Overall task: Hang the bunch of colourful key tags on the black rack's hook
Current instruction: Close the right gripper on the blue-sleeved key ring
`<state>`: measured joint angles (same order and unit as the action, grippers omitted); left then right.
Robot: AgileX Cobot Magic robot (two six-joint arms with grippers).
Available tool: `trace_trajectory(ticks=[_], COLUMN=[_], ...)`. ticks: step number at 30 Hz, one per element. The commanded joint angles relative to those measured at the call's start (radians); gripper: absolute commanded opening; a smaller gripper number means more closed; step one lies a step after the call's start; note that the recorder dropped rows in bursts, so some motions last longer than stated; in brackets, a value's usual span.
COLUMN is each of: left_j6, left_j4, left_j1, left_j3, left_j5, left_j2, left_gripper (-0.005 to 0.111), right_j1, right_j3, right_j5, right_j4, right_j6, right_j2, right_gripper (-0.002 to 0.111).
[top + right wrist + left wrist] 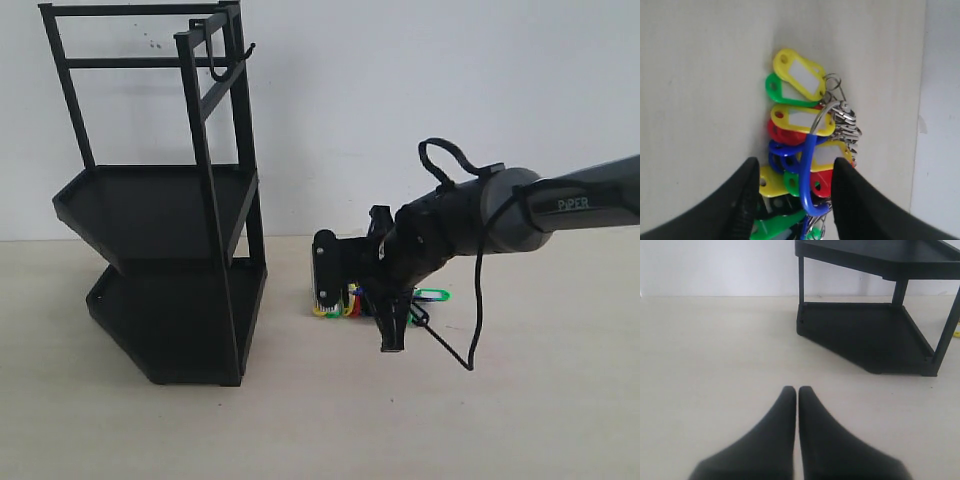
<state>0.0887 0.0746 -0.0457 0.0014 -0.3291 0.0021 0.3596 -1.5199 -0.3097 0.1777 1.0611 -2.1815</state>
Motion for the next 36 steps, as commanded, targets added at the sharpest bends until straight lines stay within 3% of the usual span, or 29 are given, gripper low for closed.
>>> trace_trajectory(ticks=[1,18,20,29,36], left_j6=[-0.010,-0.010,-0.010,-0.010,-0.010], left_j4=[0.007,0.007,0.007,0.007,0.007], left_j1=[-0.004,-0.004,-0.004,-0.004,-0.004], left_j3=[-0.001,-0.001,-0.001,-0.001,-0.001], left_j5=[0.015,0.015,0.015,0.015,0.015], left_j2=[-0.002,-0.002,-0.002,-0.002,-0.002], left_gripper=[0.004,0.004,0.004,0.004,0.004], right_j1=[-0.001,-0.016,-0.028,-0.049,-0.049], right_j3=[-0.006,-0.093,-0.093,-0.093,-0.093], right_j5=[0.025,0.046,0.033,0.008,0.014], right_j4=[0.045,0.053,0.053,0.097,0.096], right_j6=[-0.010,-0.119,-0.119,-0.119,-0.110], right_j2=[-0.018,-0.104,-0.107,-0.109,-0.113], right_gripper=[0.044,0.044,0.040,0.001,0.000])
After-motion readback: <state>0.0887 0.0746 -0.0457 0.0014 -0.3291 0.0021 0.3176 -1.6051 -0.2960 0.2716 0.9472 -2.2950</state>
